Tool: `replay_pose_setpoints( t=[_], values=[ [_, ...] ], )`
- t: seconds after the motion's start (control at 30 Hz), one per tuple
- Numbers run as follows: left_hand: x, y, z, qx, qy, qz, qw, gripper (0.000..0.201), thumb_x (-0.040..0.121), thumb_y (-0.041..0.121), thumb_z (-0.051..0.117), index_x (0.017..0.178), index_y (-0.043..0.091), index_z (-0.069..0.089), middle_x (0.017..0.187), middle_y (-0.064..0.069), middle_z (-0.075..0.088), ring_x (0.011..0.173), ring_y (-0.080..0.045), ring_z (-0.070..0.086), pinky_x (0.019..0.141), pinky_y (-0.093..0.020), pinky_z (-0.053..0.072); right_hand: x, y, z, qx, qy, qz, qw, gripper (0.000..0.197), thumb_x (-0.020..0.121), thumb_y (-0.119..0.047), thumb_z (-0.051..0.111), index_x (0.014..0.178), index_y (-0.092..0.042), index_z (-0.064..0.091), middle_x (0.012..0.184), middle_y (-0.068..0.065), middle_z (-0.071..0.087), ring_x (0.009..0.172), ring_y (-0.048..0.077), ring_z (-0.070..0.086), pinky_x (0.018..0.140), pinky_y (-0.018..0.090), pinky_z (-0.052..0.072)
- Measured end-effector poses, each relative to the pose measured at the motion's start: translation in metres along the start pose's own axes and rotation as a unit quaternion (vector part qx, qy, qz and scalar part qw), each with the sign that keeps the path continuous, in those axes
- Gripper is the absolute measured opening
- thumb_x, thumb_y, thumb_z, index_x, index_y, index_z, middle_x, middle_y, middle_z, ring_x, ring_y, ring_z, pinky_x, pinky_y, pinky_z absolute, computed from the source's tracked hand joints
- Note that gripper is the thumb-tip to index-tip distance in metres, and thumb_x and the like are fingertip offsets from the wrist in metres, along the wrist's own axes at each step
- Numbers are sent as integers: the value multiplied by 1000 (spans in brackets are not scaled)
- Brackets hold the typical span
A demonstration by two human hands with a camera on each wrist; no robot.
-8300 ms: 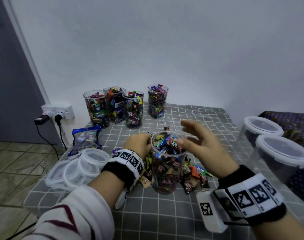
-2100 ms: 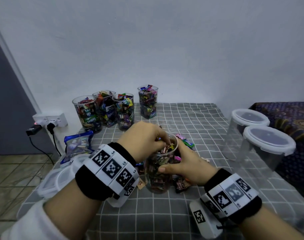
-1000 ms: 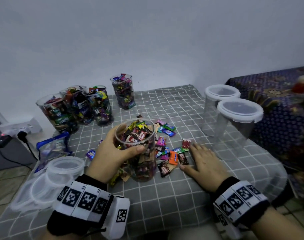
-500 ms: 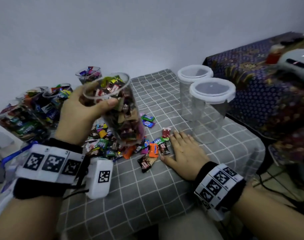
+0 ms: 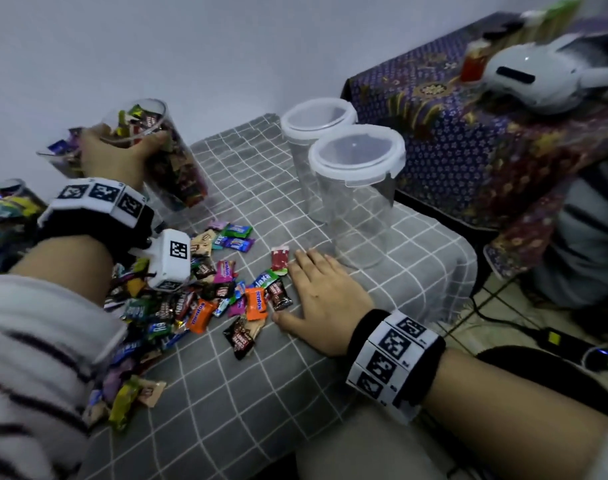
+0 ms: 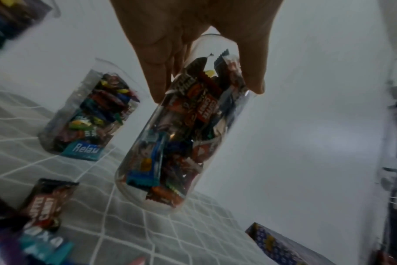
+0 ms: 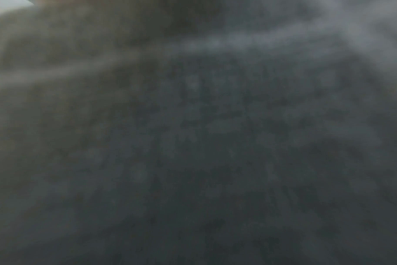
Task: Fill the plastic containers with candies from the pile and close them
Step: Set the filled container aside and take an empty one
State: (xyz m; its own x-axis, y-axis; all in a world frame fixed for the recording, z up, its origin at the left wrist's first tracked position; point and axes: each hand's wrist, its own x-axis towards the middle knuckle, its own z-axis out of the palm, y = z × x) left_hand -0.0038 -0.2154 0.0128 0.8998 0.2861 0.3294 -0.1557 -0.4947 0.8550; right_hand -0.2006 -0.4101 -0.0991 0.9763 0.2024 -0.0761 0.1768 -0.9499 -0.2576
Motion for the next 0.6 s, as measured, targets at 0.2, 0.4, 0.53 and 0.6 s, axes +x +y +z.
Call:
replay_pose_setpoints(
  t=[0.2, 0.4, 0.53, 0.6],
  values=[
    [23, -31, 15, -9, -18, -37, 999, 83, 69, 37, 80, 133, 4, 39, 116, -2, 53, 101, -11, 50, 89, -17, 40, -1, 0, -2, 9, -3, 3, 1000, 82, 92, -63, 26, 150, -10, 1, 159, 9, -3, 146, 21, -5, 113, 32, -8],
    [26, -34, 10, -20, -38, -64, 997, 99, 60, 46, 82, 137, 3, 35, 129, -10, 53, 112, -19, 53, 99, -28, 42, 1, 0, -1, 7, -4, 4, 1000, 82, 92, -63, 26, 150, -11, 1, 158, 9, -3, 146, 21, -5, 111, 32, -10],
    [20, -19, 7, 78, 19, -6, 997, 104, 72, 48, 74, 147, 5, 15, 151, -11, 26, 139, -21, 26, 113, -29, 18, 0, -1, 0, 12, 3, 4, 1000, 82, 92, -63, 27, 150, -11, 3, 159, 9, -2, 146, 21, -4, 111, 32, -11],
    [13, -4, 9, 77, 39, 61, 994, 106, 73, 51, 71, 149, 8, 12, 156, -9, 15, 143, -20, 15, 117, -29, 11, 0, -1, 1, 14, 4, 5, 1000, 82, 92, -63, 27, 150, -11, 3, 159, 8, -1, 146, 21, -4, 112, 32, -10]
  ],
)
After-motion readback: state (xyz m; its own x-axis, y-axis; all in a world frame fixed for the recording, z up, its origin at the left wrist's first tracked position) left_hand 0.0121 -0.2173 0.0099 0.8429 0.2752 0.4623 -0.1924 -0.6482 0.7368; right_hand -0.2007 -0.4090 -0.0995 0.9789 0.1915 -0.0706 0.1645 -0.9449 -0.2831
